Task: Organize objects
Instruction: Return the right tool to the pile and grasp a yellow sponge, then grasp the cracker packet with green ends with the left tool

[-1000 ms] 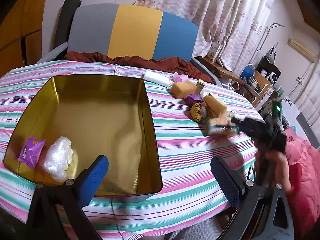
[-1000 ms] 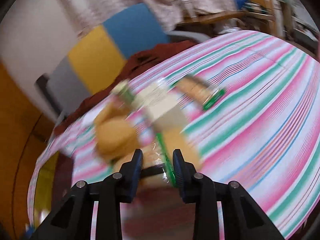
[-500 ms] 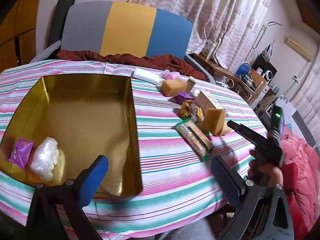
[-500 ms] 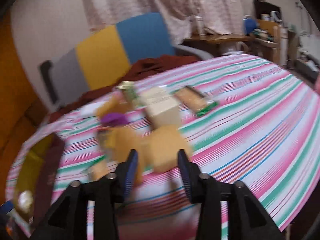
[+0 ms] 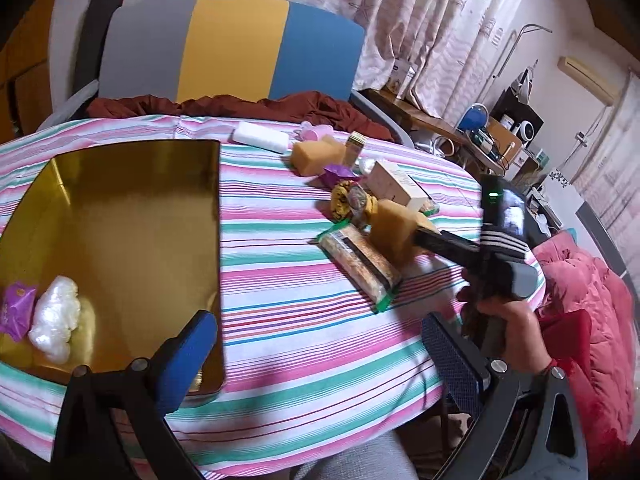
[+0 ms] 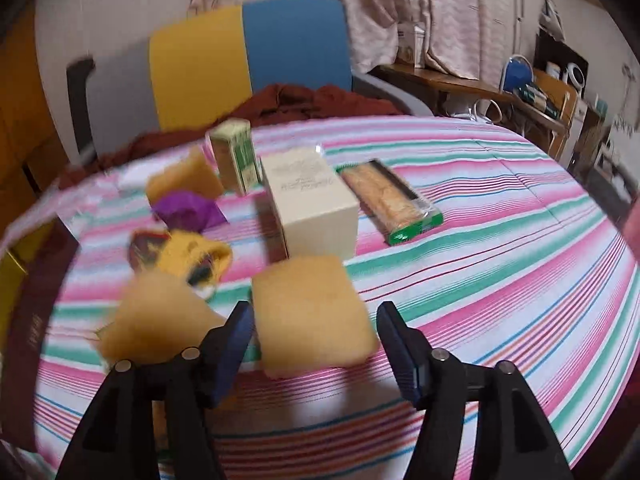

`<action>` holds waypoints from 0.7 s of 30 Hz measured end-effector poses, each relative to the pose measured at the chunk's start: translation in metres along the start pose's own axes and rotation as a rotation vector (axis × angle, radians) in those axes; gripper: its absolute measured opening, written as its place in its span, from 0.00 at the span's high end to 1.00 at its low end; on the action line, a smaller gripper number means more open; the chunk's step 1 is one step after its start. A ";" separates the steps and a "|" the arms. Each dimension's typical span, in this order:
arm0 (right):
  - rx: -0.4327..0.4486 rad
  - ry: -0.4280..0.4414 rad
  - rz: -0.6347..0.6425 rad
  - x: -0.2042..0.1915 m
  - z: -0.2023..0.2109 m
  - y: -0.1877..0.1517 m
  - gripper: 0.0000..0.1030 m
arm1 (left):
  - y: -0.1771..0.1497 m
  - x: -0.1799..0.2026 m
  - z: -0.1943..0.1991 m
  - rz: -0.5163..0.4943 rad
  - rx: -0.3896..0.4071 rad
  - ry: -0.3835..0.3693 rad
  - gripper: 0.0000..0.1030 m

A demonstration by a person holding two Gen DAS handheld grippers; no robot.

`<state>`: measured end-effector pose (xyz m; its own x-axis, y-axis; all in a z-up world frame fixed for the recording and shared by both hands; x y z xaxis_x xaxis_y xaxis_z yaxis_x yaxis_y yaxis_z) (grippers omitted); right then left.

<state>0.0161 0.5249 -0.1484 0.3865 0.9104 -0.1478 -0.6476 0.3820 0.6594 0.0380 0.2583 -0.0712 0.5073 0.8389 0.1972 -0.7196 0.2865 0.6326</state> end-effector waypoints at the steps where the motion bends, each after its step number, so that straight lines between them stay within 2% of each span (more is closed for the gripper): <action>1: 0.001 0.002 -0.001 0.000 -0.004 0.000 0.37 | 0.001 0.004 -0.003 -0.003 -0.007 -0.002 0.00; 3: 0.037 0.033 -0.027 0.002 -0.005 -0.002 0.43 | 0.003 0.010 -0.007 -0.009 -0.015 -0.002 0.00; 6: 0.079 0.037 -0.083 0.010 -0.003 -0.006 0.45 | 0.008 0.021 -0.013 -0.018 -0.020 -0.004 0.00; 10: 0.159 -0.045 -0.171 0.030 0.013 -0.009 0.46 | 0.013 0.037 -0.036 0.008 -0.070 -0.007 0.00; 15: 0.216 -0.069 -0.309 0.057 0.024 -0.016 0.46 | 0.021 0.053 -0.075 0.039 -0.119 0.068 0.00; 19: 0.237 -0.048 -0.342 0.063 0.025 -0.016 0.46 | 0.029 0.072 -0.101 0.031 -0.125 0.099 0.01; 21: 0.232 -0.051 -0.337 0.063 0.024 -0.016 0.46 | 0.032 0.080 -0.115 0.014 -0.121 0.117 0.06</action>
Point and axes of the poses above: each gripper's, at about its wrist camera, not at the fingertips, and z roughly against the way its jaws point, x to its right, y to its top, the point moved 9 cm from there along -z, roughly the way its jaws point, and after that the axes turned 9 degrees about y, right-handed, at the moved point
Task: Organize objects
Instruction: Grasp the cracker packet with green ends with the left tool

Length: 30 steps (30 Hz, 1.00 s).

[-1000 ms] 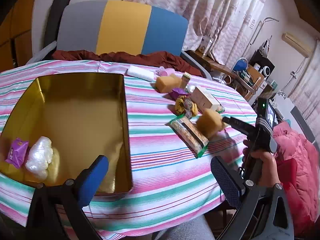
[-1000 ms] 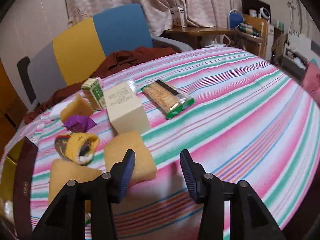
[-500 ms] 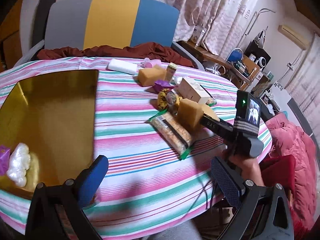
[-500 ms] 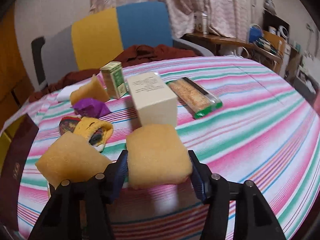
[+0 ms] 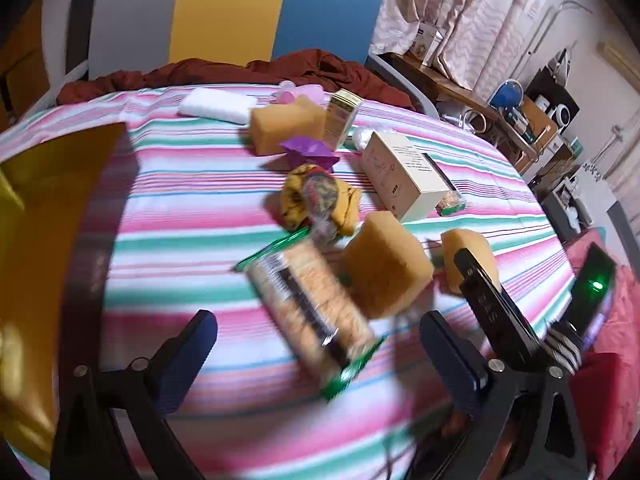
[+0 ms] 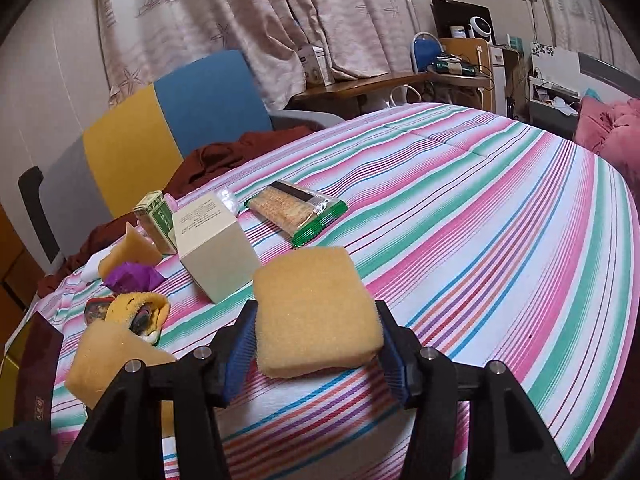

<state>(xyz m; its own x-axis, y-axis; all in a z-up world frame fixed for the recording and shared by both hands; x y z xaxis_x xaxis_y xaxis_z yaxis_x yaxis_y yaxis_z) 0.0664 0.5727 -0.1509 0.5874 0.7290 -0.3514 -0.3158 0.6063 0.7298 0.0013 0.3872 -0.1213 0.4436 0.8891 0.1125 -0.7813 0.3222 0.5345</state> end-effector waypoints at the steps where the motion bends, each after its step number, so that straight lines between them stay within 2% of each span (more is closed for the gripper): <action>1: 0.000 -0.002 0.003 0.000 0.000 0.000 0.45 | 0.002 0.004 -0.008 -0.007 -0.001 0.014 0.09; 5: 0.008 0.002 0.000 0.000 0.000 0.001 0.45 | -0.003 0.003 -0.039 -0.017 -0.070 0.035 0.29; 6: 0.011 0.006 -0.003 0.001 0.001 0.000 0.45 | -0.003 0.001 -0.044 -0.010 -0.074 0.041 0.29; 8: 0.011 0.010 -0.008 0.001 0.001 -0.001 0.45 | 0.000 0.001 -0.044 -0.024 -0.013 0.047 0.28; 12: 0.015 0.015 -0.011 0.002 0.002 -0.001 0.45 | -0.004 0.007 -0.048 -0.173 0.033 0.098 0.29; 17: 0.020 0.023 -0.018 0.002 0.001 0.000 0.45 | -0.010 -0.007 -0.037 -0.144 0.056 0.058 0.43; 20: 0.021 0.019 -0.014 0.002 0.002 -0.001 0.45 | -0.014 -0.015 -0.032 -0.127 0.054 0.038 0.44; 24: 0.022 0.018 -0.012 0.001 0.002 -0.001 0.45 | -0.017 -0.016 -0.030 -0.144 0.064 0.034 0.53; 30: 0.022 0.009 -0.005 0.000 0.001 -0.002 0.45 | -0.020 -0.020 -0.023 -0.123 0.070 -0.008 0.55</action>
Point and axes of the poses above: each gripper's, at about its wrist camera, not at the fingertips, and z roughly against the way its jaws point, x to its right, y to its top, the point moved 9 cm from there along -z, roughly the way its jaws point, and after that the axes turned 9 degrees about y, right-handed, at the moved point
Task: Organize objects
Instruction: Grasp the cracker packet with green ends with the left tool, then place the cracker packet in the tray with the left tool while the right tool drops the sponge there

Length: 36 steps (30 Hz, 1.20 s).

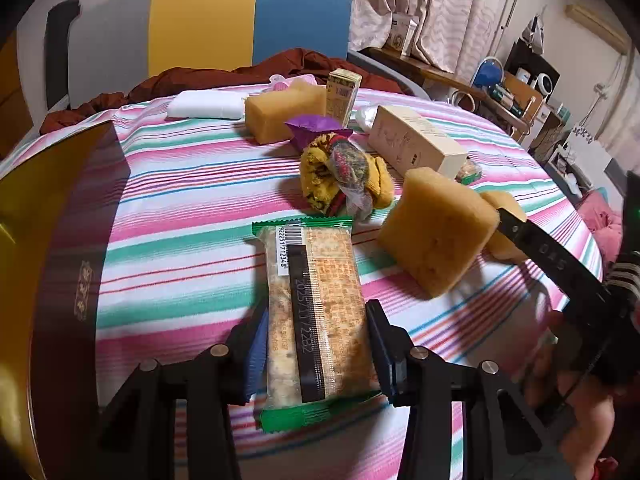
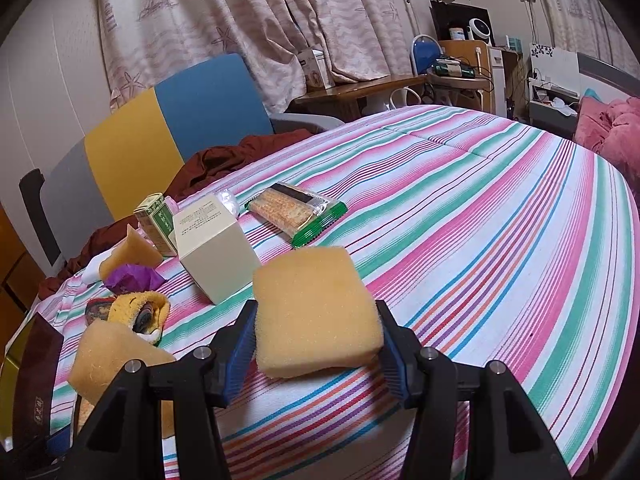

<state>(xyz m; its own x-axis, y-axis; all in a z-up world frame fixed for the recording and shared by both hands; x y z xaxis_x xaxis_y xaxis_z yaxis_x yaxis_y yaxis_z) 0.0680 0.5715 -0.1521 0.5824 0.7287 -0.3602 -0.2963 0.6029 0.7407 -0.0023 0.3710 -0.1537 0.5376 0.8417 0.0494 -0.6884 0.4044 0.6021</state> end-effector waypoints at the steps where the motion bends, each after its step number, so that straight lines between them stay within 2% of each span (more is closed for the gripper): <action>1: -0.001 0.000 0.000 0.000 0.000 0.000 0.45 | -0.001 0.000 0.003 0.014 0.003 -0.021 0.55; 4: -0.001 -0.002 0.001 0.000 0.000 0.000 0.45 | -0.006 0.002 0.016 0.027 0.018 -0.073 0.55; 10: -0.004 -0.018 0.013 -0.001 -0.001 -0.001 0.45 | -0.011 0.000 0.050 0.010 0.064 -0.116 0.55; 15: -0.001 -0.050 0.037 -0.002 0.001 -0.001 0.46 | -0.009 -0.012 0.080 0.003 0.117 -0.123 0.55; 20: 0.049 -0.098 0.030 0.003 0.012 0.003 0.46 | -0.006 -0.041 0.103 0.021 0.167 -0.097 0.55; 24: 0.129 -0.127 0.029 0.004 0.031 0.008 0.46 | -0.008 -0.075 0.114 0.055 0.189 -0.046 0.55; 28: 0.168 -0.150 0.066 -0.002 0.040 0.011 0.46 | -0.014 -0.107 0.116 0.106 0.176 -0.014 0.55; 36: 0.153 -0.119 0.203 -0.035 0.054 0.006 0.46 | -0.027 -0.162 0.111 0.172 0.123 0.044 0.55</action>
Point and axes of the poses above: each gripper's, at about its wrist camera, not at the fingertips, and z roughly against the way its jaws point, x to its right, y to its top, the point moved 9 cm from there along -z, roughly the way its jaws point, and after that the axes turned 9 degrees about y, right-handed, at the moved point
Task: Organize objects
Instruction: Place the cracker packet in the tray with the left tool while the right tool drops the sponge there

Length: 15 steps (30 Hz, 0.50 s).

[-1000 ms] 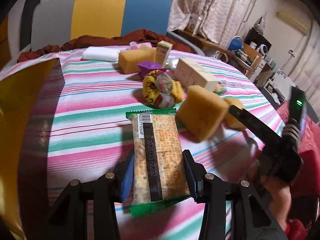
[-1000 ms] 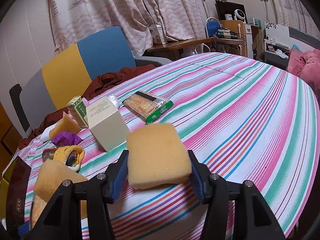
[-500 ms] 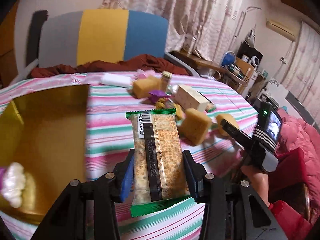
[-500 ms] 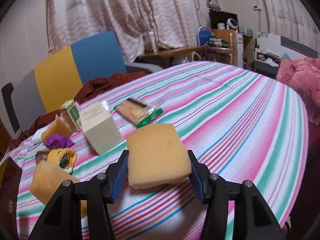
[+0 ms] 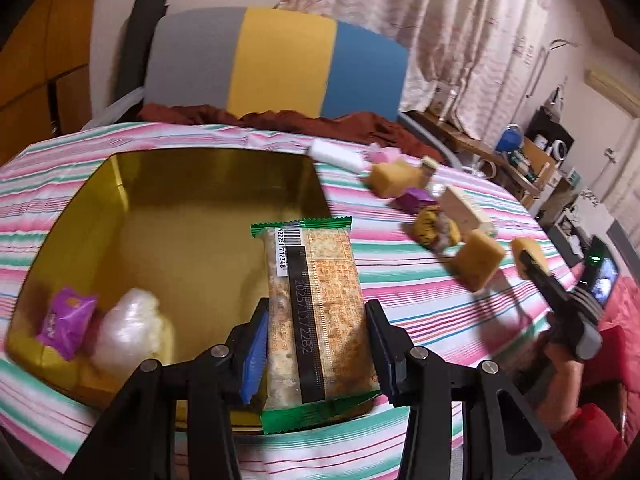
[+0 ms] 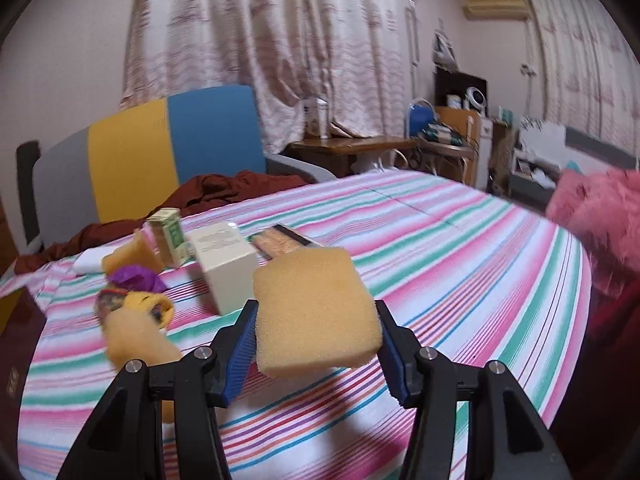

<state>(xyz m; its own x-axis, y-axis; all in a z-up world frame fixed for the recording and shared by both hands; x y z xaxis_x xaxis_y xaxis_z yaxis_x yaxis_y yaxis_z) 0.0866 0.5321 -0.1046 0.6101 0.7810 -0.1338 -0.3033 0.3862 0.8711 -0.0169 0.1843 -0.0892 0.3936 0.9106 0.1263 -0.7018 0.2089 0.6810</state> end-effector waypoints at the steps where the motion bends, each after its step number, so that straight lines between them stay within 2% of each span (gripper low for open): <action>1: 0.003 0.019 -0.003 -0.006 0.006 0.000 0.46 | 0.000 -0.006 -0.001 0.008 -0.005 0.008 0.55; 5: 0.027 0.130 -0.040 -0.037 0.034 0.006 0.46 | -0.003 -0.031 -0.011 0.036 -0.038 0.040 0.55; 9: 0.063 0.284 -0.042 -0.086 0.071 0.019 0.46 | -0.006 -0.049 -0.020 0.048 -0.064 0.064 0.55; 15: 0.037 0.472 0.012 -0.151 0.103 0.017 0.46 | -0.017 -0.067 -0.028 0.067 -0.102 0.089 0.55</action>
<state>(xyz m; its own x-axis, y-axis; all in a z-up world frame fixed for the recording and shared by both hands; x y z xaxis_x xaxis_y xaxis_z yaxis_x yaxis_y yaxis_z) 0.0647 0.3697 -0.0207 0.2049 0.9262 -0.3166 -0.2769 0.3651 0.8888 -0.0480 0.1295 -0.1293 0.2925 0.9508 0.1017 -0.7834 0.1773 0.5957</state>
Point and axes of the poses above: each gripper's, at about its wrist camera, not at the fingertips, and z roughly against the way its jaws point, x to its right, y to its top, the point moved 9 cm from there along -z, roughly the way its jaws point, and after that the axes turned 9 degrees about y, right-handed, at the moved point
